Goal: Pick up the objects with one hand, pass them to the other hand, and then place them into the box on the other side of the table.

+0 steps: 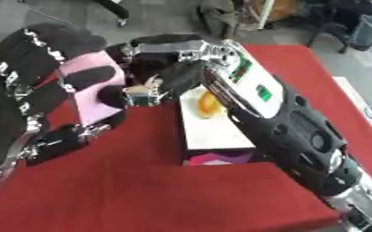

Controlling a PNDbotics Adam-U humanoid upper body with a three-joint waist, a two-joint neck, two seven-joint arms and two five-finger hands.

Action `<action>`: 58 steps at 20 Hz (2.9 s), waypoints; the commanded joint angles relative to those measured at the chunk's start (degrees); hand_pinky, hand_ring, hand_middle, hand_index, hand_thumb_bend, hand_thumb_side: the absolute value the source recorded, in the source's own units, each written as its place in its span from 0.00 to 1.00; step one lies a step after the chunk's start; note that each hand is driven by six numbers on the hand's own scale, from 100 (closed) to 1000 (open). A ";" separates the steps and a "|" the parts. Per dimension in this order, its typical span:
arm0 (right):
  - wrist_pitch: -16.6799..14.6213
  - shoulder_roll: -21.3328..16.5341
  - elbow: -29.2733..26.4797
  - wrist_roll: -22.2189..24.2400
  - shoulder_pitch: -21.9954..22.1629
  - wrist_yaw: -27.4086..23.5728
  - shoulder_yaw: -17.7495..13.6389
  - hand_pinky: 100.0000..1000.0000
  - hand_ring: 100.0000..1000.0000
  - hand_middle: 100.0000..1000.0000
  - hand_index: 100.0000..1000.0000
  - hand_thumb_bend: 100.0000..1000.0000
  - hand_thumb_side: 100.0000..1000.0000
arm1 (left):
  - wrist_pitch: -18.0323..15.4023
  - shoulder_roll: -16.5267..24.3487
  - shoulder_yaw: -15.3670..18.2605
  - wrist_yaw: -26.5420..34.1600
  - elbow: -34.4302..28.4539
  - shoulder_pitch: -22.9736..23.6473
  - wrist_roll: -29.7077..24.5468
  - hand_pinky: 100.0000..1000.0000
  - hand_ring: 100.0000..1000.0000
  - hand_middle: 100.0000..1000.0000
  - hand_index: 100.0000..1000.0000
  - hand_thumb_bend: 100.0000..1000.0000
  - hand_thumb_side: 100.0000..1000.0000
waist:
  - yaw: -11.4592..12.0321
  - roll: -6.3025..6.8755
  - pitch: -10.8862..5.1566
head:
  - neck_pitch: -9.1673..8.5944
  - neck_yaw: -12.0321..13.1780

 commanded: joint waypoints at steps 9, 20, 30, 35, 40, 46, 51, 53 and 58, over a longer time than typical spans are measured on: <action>0.40 -1.57 -1.43 -1.72 -0.87 -1.84 -2.05 1.00 0.94 0.10 0.54 0.00 0.35 | 5.75 1.52 1.88 -3.83 0.38 1.07 -1.74 0.74 0.77 0.75 0.89 1.00 0.00 | -0.11 0.34 -1.31 | -0.52 -0.34; 1.00 -2.26 -0.66 -3.97 -0.21 -1.75 -3.18 1.00 0.95 0.09 0.54 0.00 0.35 | 10.92 5.04 5.72 -1.14 -1.85 3.91 3.17 0.73 0.76 0.76 0.91 1.00 0.05 | 0.00 0.59 -1.40 | -0.38 -1.12; 1.50 -4.03 0.09 -6.81 1.39 -2.21 -5.51 1.00 0.95 0.09 0.55 0.00 0.35 | 14.73 8.78 8.34 3.17 -1.42 7.65 5.94 0.71 0.74 0.75 0.88 0.92 0.01 | -0.17 0.66 -1.22 | -0.41 -1.53; 0.92 -7.45 1.72 -10.66 4.49 -2.55 -9.52 1.00 0.97 0.12 0.58 0.00 0.35 | 18.48 11.82 11.17 7.08 -0.97 11.67 8.92 0.70 0.72 0.74 0.83 0.76 0.06 | -0.35 0.64 -1.10 | -0.55 -1.67; -0.33 -10.77 4.26 -12.01 8.04 -1.89 -13.72 1.00 0.98 0.14 0.60 0.00 0.33 | 21.58 13.43 14.02 9.89 -1.75 15.99 12.73 0.68 0.70 0.73 0.81 0.71 0.08 | -0.37 0.62 -0.96 | -0.70 -1.67; 0.38 -15.07 8.95 -12.61 12.02 0.95 -17.92 1.00 1.00 0.25 0.70 0.00 0.16 | 23.75 12.96 17.47 12.39 -2.97 20.46 15.81 0.65 0.65 0.71 0.76 0.47 0.16 | -0.47 0.43 -0.69 | -0.90 -1.90; -3.59 -18.74 15.47 -11.35 14.38 5.47 -19.80 1.00 1.00 0.32 0.77 0.00 0.12 | 24.59 12.41 19.46 12.85 -6.36 23.40 17.84 0.66 0.65 0.70 0.76 0.46 0.16 | 0.02 0.55 -0.79 | -0.96 -2.92; -5.44 -18.92 17.62 -11.10 14.78 7.34 -19.67 1.00 1.00 0.34 0.78 0.00 0.11 | 24.62 12.14 19.76 12.57 -7.12 23.50 18.00 0.66 0.65 0.70 0.76 0.45 0.15 | 0.19 0.58 -0.81 | -0.96 -3.51; -10.13 -18.60 20.87 -10.20 15.51 12.04 -19.05 1.00 1.00 0.38 0.81 0.00 0.11 | 24.58 11.26 20.25 12.19 -8.60 23.52 18.07 0.66 0.65 0.70 0.76 0.45 0.16 | 0.47 0.60 -0.77 | -0.72 -5.38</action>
